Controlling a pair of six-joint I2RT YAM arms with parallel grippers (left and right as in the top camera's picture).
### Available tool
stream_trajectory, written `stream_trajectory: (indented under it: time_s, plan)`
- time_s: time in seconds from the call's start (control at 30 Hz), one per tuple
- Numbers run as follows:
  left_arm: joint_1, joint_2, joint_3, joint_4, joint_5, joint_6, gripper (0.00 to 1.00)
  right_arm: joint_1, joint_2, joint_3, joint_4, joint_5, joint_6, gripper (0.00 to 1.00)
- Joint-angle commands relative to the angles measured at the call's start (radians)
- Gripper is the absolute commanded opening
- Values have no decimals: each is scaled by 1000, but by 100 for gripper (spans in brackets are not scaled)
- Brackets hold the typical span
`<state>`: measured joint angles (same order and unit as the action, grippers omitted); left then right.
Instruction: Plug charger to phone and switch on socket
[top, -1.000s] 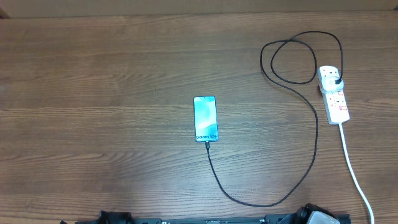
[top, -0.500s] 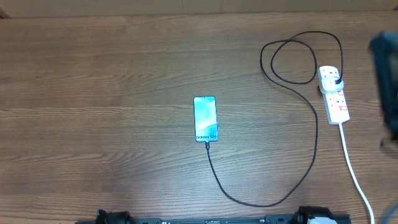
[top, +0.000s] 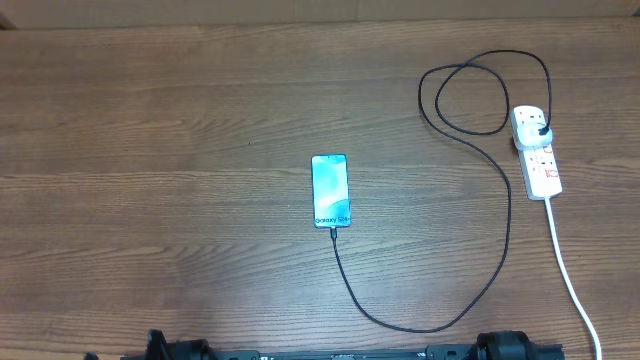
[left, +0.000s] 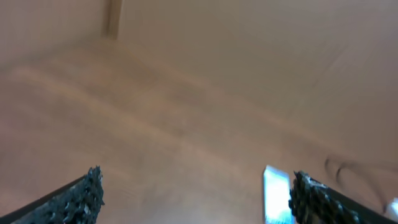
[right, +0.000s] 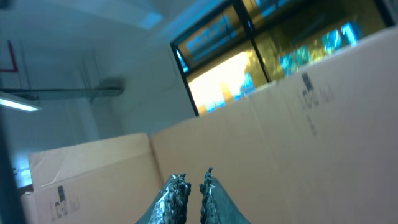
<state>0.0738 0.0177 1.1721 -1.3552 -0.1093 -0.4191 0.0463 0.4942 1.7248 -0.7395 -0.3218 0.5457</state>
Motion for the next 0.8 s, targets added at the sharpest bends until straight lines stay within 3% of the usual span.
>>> stream_trajectory:
  time_s: [0.0,0.47,0.77]
  plan:
    - [5,-13,-59,117,9,-15,99,-11,-45,-17,7,44,-76,13]
    - [5,-13,-798,1019,204,-14,99,-144,-138,-14,-26,60,-110,13]
    - [5,-13,-1105,1347,260,35,99,-154,-150,-8,-30,60,-140,15]
